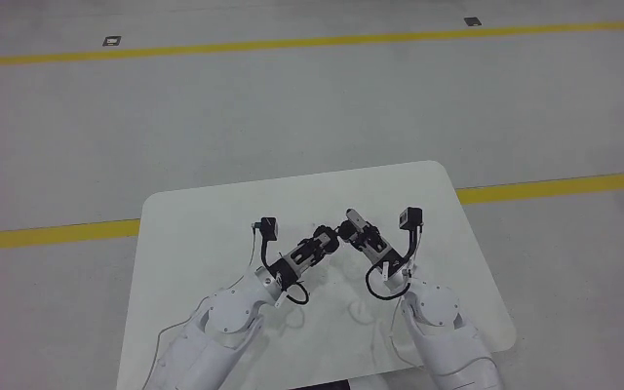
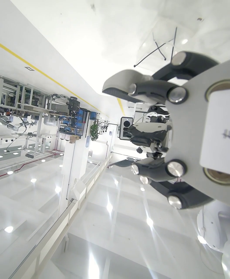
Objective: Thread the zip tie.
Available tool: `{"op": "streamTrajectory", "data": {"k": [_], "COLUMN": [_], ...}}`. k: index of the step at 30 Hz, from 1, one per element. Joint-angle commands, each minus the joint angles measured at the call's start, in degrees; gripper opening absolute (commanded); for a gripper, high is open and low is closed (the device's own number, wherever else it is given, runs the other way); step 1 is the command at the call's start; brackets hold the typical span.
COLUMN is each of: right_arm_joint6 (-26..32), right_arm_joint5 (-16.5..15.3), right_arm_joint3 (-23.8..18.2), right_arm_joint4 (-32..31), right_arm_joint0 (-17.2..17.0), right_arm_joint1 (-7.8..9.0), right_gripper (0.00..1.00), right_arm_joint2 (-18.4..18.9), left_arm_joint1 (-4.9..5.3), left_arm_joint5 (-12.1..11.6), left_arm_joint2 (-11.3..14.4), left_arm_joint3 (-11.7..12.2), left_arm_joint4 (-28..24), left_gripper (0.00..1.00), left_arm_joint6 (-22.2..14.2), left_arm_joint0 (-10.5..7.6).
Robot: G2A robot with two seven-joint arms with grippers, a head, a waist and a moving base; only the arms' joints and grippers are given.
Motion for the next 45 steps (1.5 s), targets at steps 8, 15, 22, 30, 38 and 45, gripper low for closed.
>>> {"op": "streamTrajectory", "data": {"k": [8, 15, 22, 30, 38, 45], "right_arm_joint6": [3.42, 4.17, 4.38, 4.12, 4.12, 4.12], "right_arm_joint5": [0.00, 0.00, 0.00, 0.00, 0.00, 0.00], "right_arm_joint3": [2.47, 4.74, 8.50, 9.20, 9.20, 9.20], "right_arm_joint4": [4.85, 5.63, 5.82, 6.02, 6.02, 6.02], "right_arm_joint0": [0.44, 1.00, 2.30, 2.65, 2.65, 2.65], "right_arm_joint1": [-0.34, -0.58, -0.54, -0.43, -0.43, -0.43], "right_gripper": [0.45, 0.39, 0.40, 1.00, 1.00, 1.00], "right_arm_joint2": [0.04, 0.08, -0.23, -0.12, -0.12, -0.12], "left_arm_joint1": [0.47, 1.10, 1.96, 2.02, 2.82, 5.38], "left_arm_joint5": [-1.80, -1.02, 0.11, 0.41, -3.17, -6.87], "left_arm_joint2": [-0.47, -0.93, -1.69, -1.14, -2.79, -11.57], "left_arm_joint3": [-0.18, -0.34, -1.39, -2.56, -2.93, -7.40], "left_arm_joint4": [0.12, 4.62, 7.51, 7.33, 7.98, 6.01], "left_gripper": [0.00, 0.00, 0.00, 0.00, 0.00, 0.00], "left_arm_joint6": [-2.27, -3.40, -6.10, -7.37, -8.87, -13.21], "left_arm_joint0": [0.23, 0.16, 1.00, 1.03, 2.58, 9.13]}}
